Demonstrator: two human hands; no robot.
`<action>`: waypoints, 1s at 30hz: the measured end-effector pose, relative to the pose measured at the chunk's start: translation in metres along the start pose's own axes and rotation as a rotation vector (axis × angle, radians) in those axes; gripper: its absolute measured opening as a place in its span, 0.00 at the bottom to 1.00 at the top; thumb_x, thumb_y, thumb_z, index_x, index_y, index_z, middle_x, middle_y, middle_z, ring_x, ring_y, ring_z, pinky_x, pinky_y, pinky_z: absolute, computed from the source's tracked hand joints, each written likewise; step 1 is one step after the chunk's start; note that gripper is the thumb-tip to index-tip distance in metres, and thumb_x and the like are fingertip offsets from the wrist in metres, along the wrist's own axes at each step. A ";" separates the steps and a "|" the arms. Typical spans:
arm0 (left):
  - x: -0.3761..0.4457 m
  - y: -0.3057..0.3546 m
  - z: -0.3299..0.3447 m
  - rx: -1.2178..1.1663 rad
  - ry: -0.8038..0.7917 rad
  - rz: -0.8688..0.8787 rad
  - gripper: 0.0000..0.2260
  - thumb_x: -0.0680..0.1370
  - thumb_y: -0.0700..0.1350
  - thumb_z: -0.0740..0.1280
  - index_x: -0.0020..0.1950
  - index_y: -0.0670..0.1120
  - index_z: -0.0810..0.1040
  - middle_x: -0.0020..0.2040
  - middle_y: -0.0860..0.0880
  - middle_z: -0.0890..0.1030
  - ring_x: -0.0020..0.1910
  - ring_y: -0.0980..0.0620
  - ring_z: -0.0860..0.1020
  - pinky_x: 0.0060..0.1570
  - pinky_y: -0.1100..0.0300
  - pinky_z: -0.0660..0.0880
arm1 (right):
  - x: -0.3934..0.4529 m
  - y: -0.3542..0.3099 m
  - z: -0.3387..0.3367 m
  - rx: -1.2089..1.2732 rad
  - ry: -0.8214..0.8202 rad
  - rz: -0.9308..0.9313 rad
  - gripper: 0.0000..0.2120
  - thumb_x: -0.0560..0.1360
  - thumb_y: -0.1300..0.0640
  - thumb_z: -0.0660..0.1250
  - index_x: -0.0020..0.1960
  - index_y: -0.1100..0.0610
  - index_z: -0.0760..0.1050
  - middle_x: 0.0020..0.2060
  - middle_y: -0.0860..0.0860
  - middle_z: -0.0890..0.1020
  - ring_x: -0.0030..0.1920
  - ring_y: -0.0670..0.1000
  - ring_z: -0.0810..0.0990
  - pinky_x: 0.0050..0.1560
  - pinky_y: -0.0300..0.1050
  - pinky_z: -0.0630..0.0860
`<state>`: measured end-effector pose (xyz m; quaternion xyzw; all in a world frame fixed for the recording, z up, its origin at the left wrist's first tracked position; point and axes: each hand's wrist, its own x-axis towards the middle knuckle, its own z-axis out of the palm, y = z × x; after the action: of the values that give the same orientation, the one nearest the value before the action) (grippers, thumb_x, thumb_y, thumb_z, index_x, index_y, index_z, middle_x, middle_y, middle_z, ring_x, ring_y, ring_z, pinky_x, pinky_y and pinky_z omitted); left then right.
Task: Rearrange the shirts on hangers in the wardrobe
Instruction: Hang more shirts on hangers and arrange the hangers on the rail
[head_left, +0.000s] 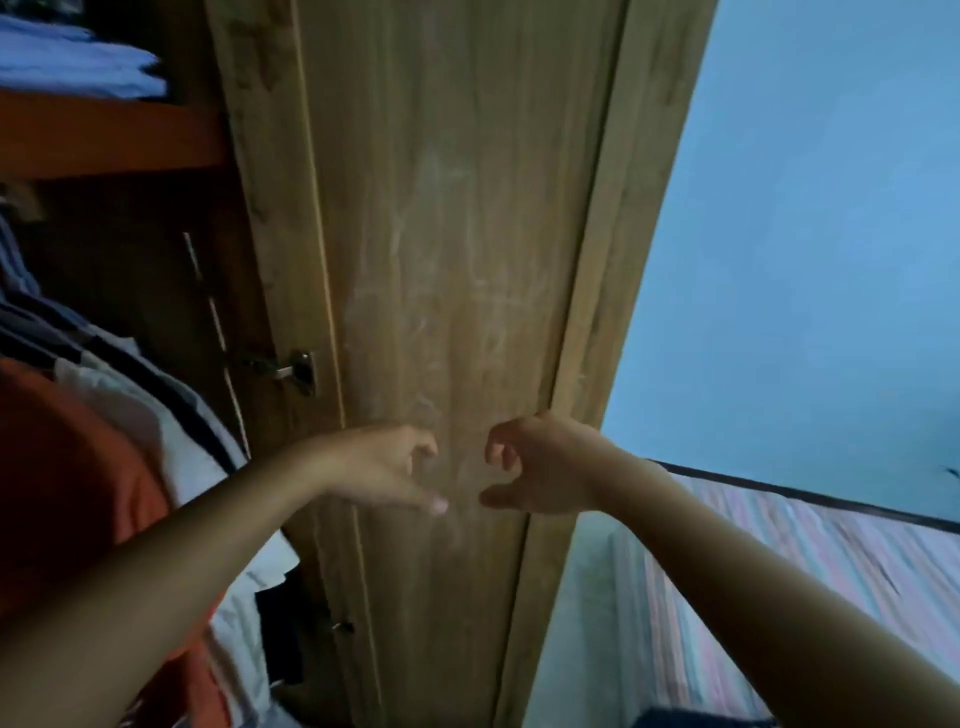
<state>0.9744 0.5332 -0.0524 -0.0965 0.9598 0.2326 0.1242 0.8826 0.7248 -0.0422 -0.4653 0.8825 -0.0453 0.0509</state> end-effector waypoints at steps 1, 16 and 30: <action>0.009 0.013 0.004 0.015 -0.016 0.034 0.38 0.69 0.63 0.74 0.74 0.52 0.65 0.54 0.53 0.76 0.49 0.58 0.78 0.41 0.64 0.74 | -0.010 0.012 0.000 0.008 0.003 0.038 0.20 0.72 0.38 0.71 0.59 0.48 0.76 0.52 0.46 0.81 0.50 0.50 0.79 0.48 0.47 0.78; 0.130 0.245 0.091 0.159 -0.169 0.460 0.28 0.72 0.63 0.72 0.67 0.54 0.72 0.53 0.55 0.79 0.50 0.57 0.79 0.53 0.56 0.78 | -0.181 0.213 0.009 -0.016 0.087 0.505 0.22 0.70 0.37 0.68 0.59 0.48 0.77 0.52 0.47 0.82 0.50 0.52 0.79 0.46 0.46 0.76; 0.202 0.418 0.216 0.235 -0.246 0.789 0.20 0.74 0.57 0.71 0.64 0.53 0.77 0.50 0.54 0.80 0.48 0.58 0.78 0.49 0.59 0.76 | -0.336 0.322 0.042 0.043 0.198 0.947 0.21 0.71 0.38 0.69 0.59 0.47 0.78 0.50 0.45 0.81 0.47 0.48 0.79 0.43 0.43 0.76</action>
<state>0.7230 0.9739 -0.1185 0.3211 0.9212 0.1612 0.1495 0.8141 1.1818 -0.1084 -0.0047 0.9968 -0.0793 -0.0089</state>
